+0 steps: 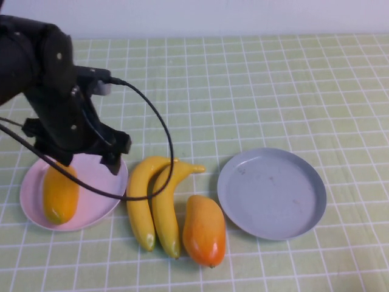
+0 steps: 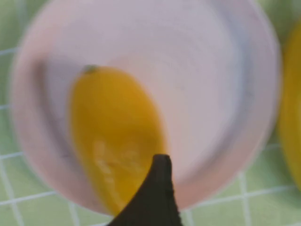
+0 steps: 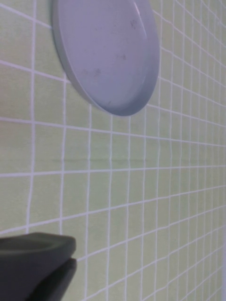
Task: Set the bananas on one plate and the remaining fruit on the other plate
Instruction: Put one type of fruit in the left plate
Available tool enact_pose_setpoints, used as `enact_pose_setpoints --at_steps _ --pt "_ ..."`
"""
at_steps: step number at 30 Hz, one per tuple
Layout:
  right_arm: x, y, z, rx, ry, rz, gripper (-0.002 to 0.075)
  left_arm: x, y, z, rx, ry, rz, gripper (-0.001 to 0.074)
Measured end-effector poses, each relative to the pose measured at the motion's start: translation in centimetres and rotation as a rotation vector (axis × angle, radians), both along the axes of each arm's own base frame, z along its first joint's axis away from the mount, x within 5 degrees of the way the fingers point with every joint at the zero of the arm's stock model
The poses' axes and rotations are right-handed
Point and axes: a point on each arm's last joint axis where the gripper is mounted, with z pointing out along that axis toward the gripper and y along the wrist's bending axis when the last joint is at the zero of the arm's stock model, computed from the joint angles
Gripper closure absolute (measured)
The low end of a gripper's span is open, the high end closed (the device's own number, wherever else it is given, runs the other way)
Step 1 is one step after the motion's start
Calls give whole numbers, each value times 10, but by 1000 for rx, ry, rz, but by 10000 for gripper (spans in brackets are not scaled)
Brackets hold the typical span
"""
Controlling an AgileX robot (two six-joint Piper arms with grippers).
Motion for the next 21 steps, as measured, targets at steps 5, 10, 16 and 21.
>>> enact_pose_setpoints --at_steps 5,10,16,21 --pt "0 0 0 0 0 0 743 -29 -62 0 -25 23 -154 122" --pt "0 0 0 0 0 0 743 -59 -115 1 -88 -8 -268 125" --pt "0 0 0 0 0 0 743 -78 -156 -5 -161 -63 -327 126" --pt "0 0 0 0 0 0 743 -81 -170 -26 -154 -7 -313 126"
